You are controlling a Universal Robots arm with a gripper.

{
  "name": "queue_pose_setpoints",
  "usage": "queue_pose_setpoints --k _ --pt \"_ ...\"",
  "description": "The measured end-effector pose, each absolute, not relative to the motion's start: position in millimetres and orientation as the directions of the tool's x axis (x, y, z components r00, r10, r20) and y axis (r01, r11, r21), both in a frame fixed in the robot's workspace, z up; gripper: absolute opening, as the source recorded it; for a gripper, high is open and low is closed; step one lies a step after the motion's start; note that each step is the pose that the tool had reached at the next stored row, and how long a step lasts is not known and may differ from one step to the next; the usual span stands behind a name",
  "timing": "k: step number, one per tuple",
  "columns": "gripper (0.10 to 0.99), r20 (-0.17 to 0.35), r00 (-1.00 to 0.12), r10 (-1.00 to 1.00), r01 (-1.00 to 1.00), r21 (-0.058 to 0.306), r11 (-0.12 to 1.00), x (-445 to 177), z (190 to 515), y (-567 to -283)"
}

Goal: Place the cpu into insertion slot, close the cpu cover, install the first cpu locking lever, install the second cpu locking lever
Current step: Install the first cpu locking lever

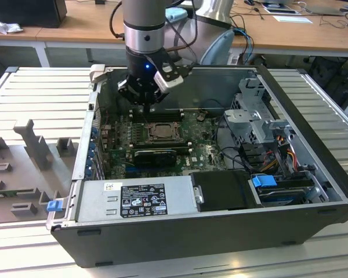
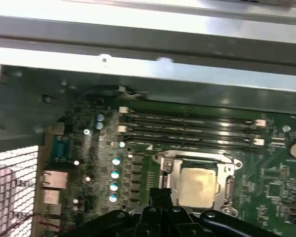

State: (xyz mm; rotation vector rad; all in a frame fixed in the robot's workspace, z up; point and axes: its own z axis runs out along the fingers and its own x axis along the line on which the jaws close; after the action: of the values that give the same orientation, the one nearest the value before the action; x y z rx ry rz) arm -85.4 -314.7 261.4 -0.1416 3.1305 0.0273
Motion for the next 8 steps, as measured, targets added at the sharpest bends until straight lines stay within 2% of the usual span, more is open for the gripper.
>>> queue_pose_setpoints --k 8 --pt "0.106 -0.009 -0.996 -0.090 -0.090 0.017 0.996 -117.9 259.6 -307.5"
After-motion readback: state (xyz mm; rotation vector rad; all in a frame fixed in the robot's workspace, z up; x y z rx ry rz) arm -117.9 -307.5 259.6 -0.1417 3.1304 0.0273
